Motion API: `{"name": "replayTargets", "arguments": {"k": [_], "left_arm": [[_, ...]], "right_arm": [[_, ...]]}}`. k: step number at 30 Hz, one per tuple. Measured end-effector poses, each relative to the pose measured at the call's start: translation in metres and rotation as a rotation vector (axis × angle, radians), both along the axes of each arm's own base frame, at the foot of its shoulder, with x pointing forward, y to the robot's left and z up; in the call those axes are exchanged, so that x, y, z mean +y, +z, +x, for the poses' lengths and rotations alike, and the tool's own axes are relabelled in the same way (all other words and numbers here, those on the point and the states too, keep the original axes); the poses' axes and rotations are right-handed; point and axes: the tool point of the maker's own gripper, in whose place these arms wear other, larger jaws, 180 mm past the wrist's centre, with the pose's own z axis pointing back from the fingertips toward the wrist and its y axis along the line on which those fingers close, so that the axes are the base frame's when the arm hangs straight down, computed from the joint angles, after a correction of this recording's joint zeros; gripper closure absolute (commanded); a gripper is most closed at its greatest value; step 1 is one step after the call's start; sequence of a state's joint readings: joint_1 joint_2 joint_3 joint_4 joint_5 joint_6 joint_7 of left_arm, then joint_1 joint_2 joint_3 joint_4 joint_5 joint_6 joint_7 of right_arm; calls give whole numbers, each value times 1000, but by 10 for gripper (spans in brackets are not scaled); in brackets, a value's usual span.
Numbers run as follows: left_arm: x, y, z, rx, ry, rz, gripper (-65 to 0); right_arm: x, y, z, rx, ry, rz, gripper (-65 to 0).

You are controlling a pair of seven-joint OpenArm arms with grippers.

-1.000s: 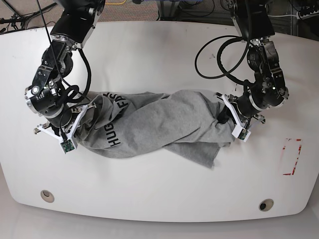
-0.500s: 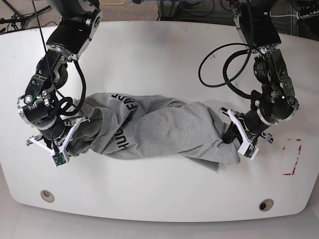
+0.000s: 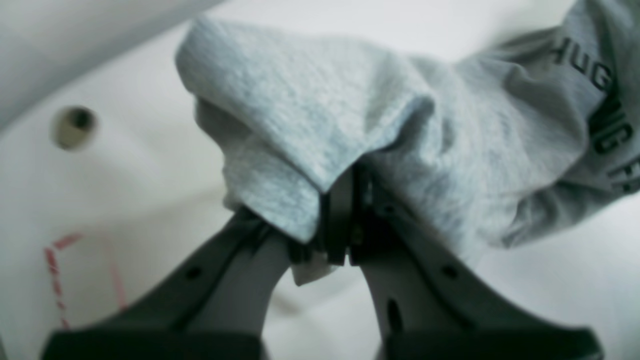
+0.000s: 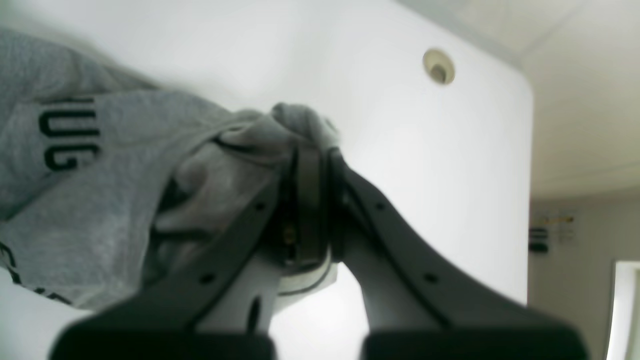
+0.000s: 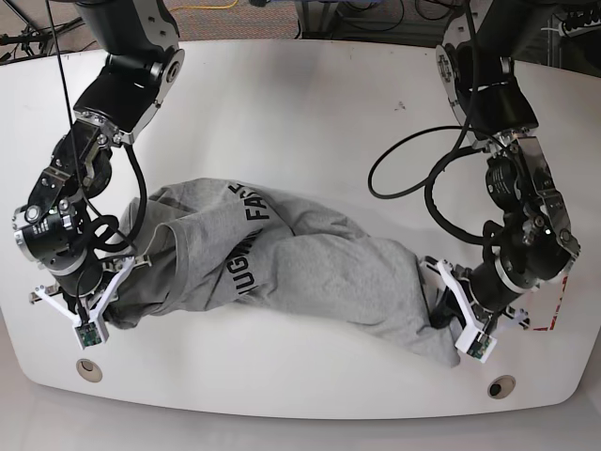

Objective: Fold the T-shirt properly
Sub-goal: 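Lift the shirt with both grippers and swing it toward the robot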

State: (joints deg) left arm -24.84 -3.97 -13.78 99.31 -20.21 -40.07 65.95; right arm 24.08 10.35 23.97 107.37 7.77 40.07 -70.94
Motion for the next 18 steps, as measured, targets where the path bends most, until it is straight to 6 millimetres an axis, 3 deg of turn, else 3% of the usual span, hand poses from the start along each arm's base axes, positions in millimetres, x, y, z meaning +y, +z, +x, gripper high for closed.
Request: {"name": "replayTargets", "arguments": {"k": [5,11,18], "left_arm": [[3,25,7,-67,11,-3,-7],[16,37,9,-84,42,0,-7],[34,70,20,-132,78,22,-4]], "right_arm": [[-2,9,5,-22,2,-4,-2],[-2,12,8,-22,1,-10,-3],[-1,40,22,-85,5,-2,-4]]}}
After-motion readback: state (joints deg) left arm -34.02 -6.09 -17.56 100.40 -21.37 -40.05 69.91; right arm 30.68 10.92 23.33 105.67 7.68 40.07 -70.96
